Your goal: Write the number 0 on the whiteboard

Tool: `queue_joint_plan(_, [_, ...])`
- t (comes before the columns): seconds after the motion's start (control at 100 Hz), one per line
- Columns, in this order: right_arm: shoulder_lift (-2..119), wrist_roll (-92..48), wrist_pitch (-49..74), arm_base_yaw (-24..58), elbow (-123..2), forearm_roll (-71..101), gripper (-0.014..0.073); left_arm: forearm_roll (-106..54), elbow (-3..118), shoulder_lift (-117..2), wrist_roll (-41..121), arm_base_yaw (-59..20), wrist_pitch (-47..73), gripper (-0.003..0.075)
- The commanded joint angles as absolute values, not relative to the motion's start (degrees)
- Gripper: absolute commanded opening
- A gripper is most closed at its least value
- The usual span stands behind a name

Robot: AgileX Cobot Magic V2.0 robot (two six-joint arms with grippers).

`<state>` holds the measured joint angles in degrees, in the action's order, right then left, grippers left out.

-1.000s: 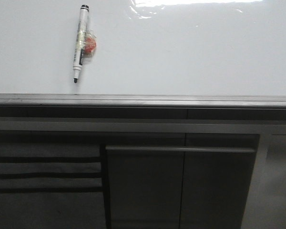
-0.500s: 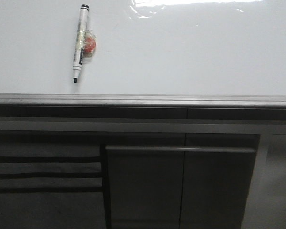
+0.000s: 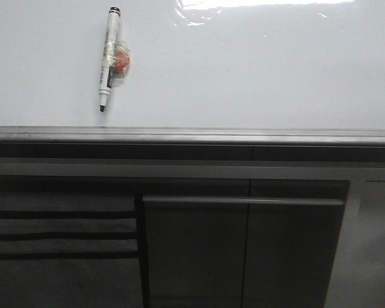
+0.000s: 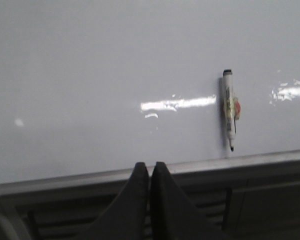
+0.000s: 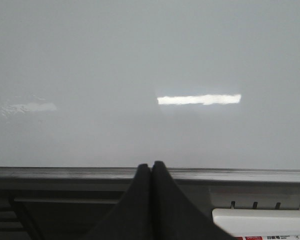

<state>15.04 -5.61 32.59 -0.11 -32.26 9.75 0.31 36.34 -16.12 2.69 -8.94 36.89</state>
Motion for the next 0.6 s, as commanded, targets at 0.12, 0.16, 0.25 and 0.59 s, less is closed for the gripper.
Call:
queue_joint_plan(0.12, [21.9,-6.5,33.5,-0.4,-36.1,10.1,-0.0068,0.0,40.3,-24.1,2.2,-8.8,39.2,-0.0020])
queue_joint_plan(0.16, [22.4,-6.5,33.9,-0.4,-36.1,10.1,-0.0068,0.0,40.1,-25.1,2.2,-8.8,39.4,-0.0020])
queue_joint_plan(0.25, [23.8,-6.5,34.5,-0.4,-36.1,10.1,-0.0068,0.0,40.0,-27.4,2.2,-8.8,39.2,-0.0019])
queue_joint_plan(0.59, [27.6,-6.5,36.1,-0.4,-36.1,10.1,0.0244,-5.8,40.0,-36.0,5.4,-14.7,29.1,0.0368])
